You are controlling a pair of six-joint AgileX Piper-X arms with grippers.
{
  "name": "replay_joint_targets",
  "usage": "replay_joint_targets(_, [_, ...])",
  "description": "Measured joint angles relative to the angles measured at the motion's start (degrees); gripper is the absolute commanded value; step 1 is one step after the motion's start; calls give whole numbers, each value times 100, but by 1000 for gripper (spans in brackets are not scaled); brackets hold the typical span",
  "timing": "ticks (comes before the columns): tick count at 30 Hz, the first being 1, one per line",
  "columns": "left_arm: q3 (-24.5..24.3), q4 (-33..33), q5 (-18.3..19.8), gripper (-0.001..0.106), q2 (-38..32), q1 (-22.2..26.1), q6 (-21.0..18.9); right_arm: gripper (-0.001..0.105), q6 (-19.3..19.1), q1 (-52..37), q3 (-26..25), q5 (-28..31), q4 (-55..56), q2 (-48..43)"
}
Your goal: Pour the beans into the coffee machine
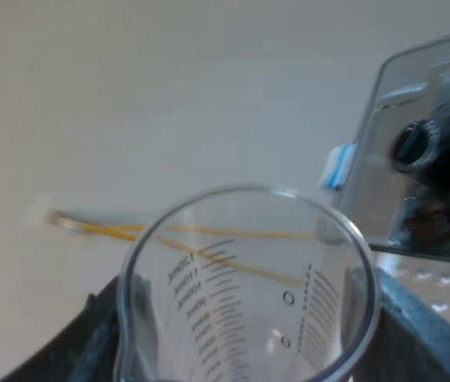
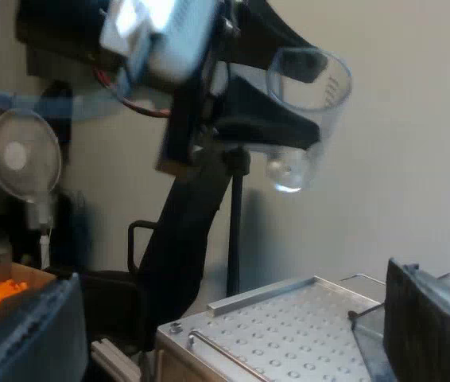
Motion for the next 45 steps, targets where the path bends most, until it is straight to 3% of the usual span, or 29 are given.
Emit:
replay_joint_targets(1, [0, 247, 464, 0, -150, 382, -908, 78, 51, 30, -10, -21, 0, 19])
replay_joint_targets(2, [0, 300, 534, 0, -184, 484, -1043, 78, 53, 96, -42, -44, 0, 107])
replay_joint_targets(4, [0, 531, 827, 0, -332, 912, -1887, 78, 53, 241, -138, -42, 0, 240])
replay_joint_targets(9, [277, 706, 1646, 0, -690, 1748, -2641, 78, 53, 594, -297, -55, 0, 610])
replay_joint_targets(10, [533, 611, 2003, 0, -870, 2143, -2928, 78, 53, 687, -301, -55, 0, 722])
replay_joint_targets(14, [1132, 328, 2282, 0, -1239, 2806, -3362, 78, 53, 924, -301, -55, 0, 1049])
replay_joint_targets(18, [2044, -75, 2670, 0, -1734, 3436, -3810, 78, 86, 1153, -301, -55, 0, 1405])
replay_joint_targets(20, [2527, -250, 2685, 0, -1984, 3600, -3921, 78, 97, 1205, -301, -55, 0, 1526])
replay_joint_targets(26, [4197, -967, 2715, 0, -2777, 4027, -4353, 78, 647, 1237, -301, -55, 0, 1958])
replay_joint_targets(28, [4915, -1273, 2576, 0, -3049, 4141, -4467, 78, 707, 1237, -301, -55, 0, 2162])
replay_joint_targets(31, [5578, -1676, 2418, 0, -3220, 4282, -4648, 78, 932, 1237, -301, -55, 0, 2400])
replay_joint_targets(37, [6620, -2265, 2192, 0, -3265, 4365, -4733, 78, 1226, 1237, -301, -55, 0, 3029])
replay_joint_targets(39, [6733, -2434, 2179, 0, -3265, 4365, -4740, 78, 1225, 1237, -301, -55, -36, 3170])
replay_joint_targets(45, [7866, -3660, 1772, 0, -3278, 4365, -4738, 78, 1236, 1237, -233, -55, -558, 3882])
